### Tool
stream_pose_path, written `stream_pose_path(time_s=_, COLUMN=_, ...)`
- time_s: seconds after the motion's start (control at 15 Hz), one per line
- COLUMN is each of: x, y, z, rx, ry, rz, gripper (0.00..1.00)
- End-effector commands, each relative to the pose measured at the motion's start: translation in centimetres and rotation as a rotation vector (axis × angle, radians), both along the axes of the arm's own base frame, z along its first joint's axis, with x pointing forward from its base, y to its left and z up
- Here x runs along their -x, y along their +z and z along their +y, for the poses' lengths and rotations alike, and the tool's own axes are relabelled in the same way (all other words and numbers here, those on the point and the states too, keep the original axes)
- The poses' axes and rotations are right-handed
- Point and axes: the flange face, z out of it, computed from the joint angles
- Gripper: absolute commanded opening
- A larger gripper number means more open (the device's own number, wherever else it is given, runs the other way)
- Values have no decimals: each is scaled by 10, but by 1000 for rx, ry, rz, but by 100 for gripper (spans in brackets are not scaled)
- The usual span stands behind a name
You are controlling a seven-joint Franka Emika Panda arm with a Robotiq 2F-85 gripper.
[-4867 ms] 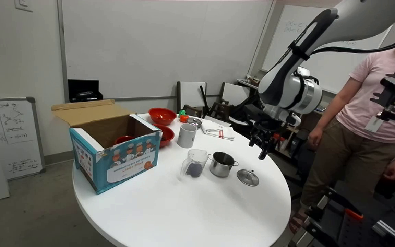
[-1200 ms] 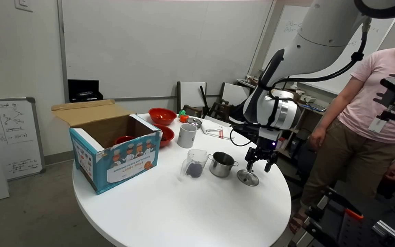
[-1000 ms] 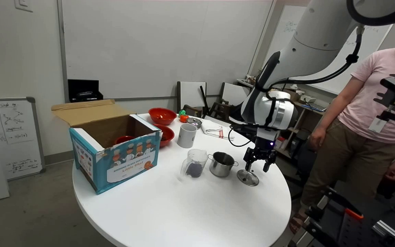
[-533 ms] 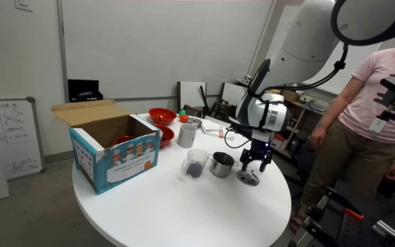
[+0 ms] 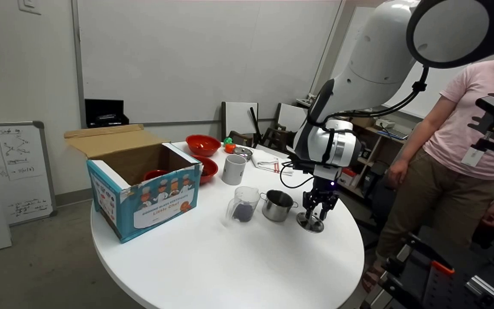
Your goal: Remove the lid from the pot and put some of the object from the measuring cup into the pot, and put the lid back on
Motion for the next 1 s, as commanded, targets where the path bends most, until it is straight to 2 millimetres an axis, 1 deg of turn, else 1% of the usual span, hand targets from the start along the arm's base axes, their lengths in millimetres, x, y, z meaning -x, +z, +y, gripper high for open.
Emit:
stream_pose_path(time_s=0.0, x=-1, y=5, z=2, rx=-14, ry=-11, rz=-7, gripper=31)
stream_pose_path(time_s=0.13, x=-1, y=7, z=3, rx=-18, ry=-4, rz=-10, gripper=15)
stream_pose_path(time_s=0.2, x=-2, y=9, z=4, rx=-20, ry=1, rz=-14, gripper=6)
stream_pose_path(time_s=0.27, x=-2, y=11, z=6, rx=-24, ry=8, rz=-15, gripper=2)
stream_pose_path(time_s=0.33, x=-1, y=14, z=8, rx=-27, ry=26, rz=-19, gripper=0)
stream_pose_path(time_s=0.6, x=-5, y=34, z=21, rx=-25, ry=156, rz=-7, gripper=1)
stream_pose_path(time_s=0.93, x=-3, y=74, z=19, rx=33, ry=208, rz=-2, gripper=1)
